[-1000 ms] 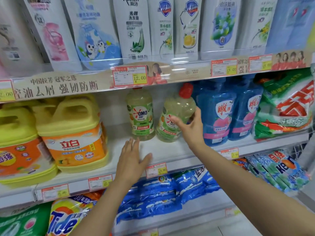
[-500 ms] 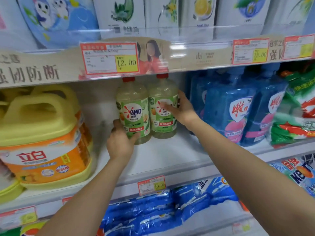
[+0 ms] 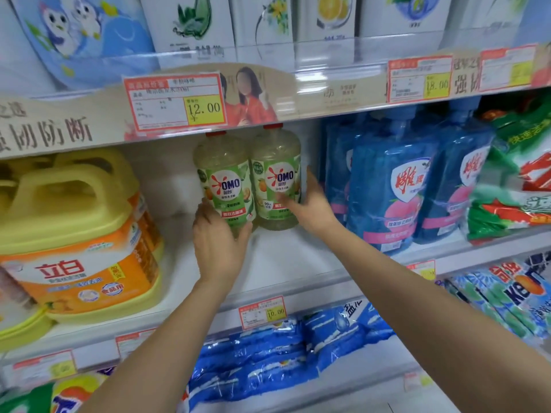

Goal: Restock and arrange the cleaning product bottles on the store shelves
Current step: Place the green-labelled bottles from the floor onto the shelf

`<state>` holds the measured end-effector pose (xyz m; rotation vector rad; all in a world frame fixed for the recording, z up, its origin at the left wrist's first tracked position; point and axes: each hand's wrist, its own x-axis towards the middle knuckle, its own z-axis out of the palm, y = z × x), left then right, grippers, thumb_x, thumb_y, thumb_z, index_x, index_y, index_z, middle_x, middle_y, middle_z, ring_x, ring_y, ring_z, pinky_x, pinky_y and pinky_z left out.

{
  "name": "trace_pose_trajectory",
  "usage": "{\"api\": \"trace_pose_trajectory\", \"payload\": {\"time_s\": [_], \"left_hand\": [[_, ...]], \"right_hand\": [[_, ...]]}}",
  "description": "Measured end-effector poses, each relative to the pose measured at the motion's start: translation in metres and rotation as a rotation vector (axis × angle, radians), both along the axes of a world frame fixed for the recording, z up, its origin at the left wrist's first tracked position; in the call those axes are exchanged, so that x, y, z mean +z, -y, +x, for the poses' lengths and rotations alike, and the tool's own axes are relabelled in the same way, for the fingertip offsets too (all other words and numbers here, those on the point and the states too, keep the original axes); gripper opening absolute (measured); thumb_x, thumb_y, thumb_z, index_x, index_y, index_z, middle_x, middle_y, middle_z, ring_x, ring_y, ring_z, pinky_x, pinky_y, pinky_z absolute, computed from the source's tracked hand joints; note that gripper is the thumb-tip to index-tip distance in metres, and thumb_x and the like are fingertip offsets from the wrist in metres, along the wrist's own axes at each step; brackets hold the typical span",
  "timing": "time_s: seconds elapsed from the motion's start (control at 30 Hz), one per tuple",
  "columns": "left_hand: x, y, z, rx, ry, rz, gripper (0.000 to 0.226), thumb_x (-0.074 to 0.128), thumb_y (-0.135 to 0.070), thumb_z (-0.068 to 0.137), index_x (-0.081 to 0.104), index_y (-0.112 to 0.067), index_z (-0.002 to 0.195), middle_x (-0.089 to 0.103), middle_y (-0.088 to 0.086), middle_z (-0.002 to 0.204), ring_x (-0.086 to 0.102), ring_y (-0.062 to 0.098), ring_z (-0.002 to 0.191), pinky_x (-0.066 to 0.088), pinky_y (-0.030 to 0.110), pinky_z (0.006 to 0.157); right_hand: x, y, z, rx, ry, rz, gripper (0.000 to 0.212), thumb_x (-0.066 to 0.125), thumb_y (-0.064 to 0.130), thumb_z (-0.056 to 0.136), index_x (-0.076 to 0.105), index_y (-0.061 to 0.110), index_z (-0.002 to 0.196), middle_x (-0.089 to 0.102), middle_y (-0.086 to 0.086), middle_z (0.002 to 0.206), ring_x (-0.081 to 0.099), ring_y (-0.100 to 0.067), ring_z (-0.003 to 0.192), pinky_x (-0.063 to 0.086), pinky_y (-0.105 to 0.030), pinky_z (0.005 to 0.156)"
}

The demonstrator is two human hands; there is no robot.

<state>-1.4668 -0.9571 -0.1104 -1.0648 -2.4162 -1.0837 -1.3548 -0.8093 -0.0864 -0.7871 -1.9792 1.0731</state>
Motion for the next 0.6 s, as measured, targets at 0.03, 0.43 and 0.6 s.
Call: {"api": "trace_pose_trajectory", "payload": {"time_s": [0.03, 0.43, 0.6], "left_hand": [[0.001, 0.010, 0.013, -0.062, -0.024, 0.058, 0.066, 0.071, -0.034, 0.086, 0.044, -0.001, 0.136, 0.052, 0.019, 0.130, 0.049, 0.033, 0.119, 0.041, 0.037, 0.097], [-0.126, 0.150, 0.141, -0.875, 0.229, -0.202, 0.033, 0.059, -0.040, 0.088, 0.060, -0.031, 0.119, 0.058, -0.021, 0.107, 0.057, -0.004, 0.093, 0.043, 0.010, 0.084], [-0.186, 0.176, 0.163, -0.848, 0.370, -0.693, 0.056, 0.065, -0.038, 0.080, 0.042, -0.040, 0.131, 0.045, -0.021, 0.128, 0.045, -0.010, 0.114, 0.038, 0.025, 0.105]], "right_hand": [[-0.004, 0.012, 0.012, 0.000, -0.042, 0.059, 0.090, 0.076, 0.037, 0.084, 0.024, 0.013, 0.153, 0.046, -0.007, 0.145, 0.045, -0.017, 0.130, 0.043, -0.033, 0.108], [-0.116, 0.132, 0.211, 0.309, 0.173, 0.051, 0.020, 0.067, 0.014, 0.091, 0.065, 0.024, 0.108, 0.070, 0.002, 0.103, 0.067, -0.006, 0.089, 0.053, -0.021, 0.085], [-0.198, 0.136, 0.269, 0.426, 0.698, -0.115, 0.044, 0.065, 0.024, 0.093, 0.050, 0.033, 0.133, 0.047, 0.008, 0.140, 0.049, -0.012, 0.127, 0.042, -0.027, 0.105]]}}
